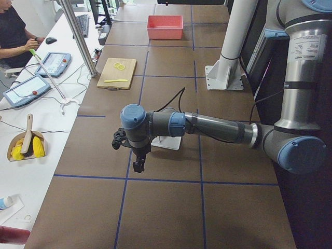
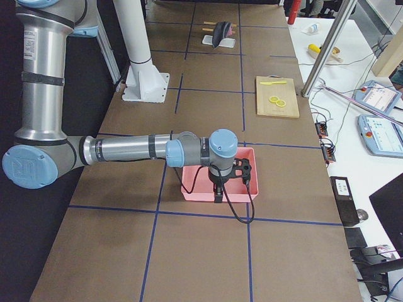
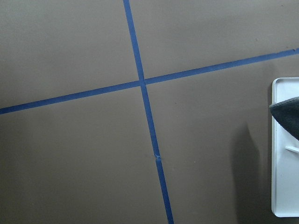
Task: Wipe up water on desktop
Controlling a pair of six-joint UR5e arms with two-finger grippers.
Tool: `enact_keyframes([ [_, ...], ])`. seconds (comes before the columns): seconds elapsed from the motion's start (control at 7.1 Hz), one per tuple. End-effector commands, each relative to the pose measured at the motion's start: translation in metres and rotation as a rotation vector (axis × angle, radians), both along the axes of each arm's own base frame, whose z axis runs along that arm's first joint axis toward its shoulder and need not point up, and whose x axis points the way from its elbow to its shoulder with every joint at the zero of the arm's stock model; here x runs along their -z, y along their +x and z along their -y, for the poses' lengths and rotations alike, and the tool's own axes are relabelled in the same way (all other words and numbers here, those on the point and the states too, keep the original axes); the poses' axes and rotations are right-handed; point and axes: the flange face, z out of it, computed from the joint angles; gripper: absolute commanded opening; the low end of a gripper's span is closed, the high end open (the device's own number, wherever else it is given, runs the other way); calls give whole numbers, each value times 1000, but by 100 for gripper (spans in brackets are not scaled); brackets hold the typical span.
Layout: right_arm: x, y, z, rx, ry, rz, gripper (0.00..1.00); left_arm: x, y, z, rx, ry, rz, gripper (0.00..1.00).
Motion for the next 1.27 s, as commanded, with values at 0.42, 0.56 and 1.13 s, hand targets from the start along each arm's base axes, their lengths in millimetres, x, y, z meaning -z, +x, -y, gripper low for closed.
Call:
enact_keyframes([
  [0.42, -5, -3, 5, 4, -7, 0, 100, 14, 0, 5, 0, 27, 5, 100],
  [0.56, 0, -3, 7, 4, 4, 1, 100, 15, 1, 5, 4, 26, 2, 100],
  [1.13, 2, -3, 7, 3, 29, 9, 100, 17, 3, 5, 19, 22, -13, 100],
])
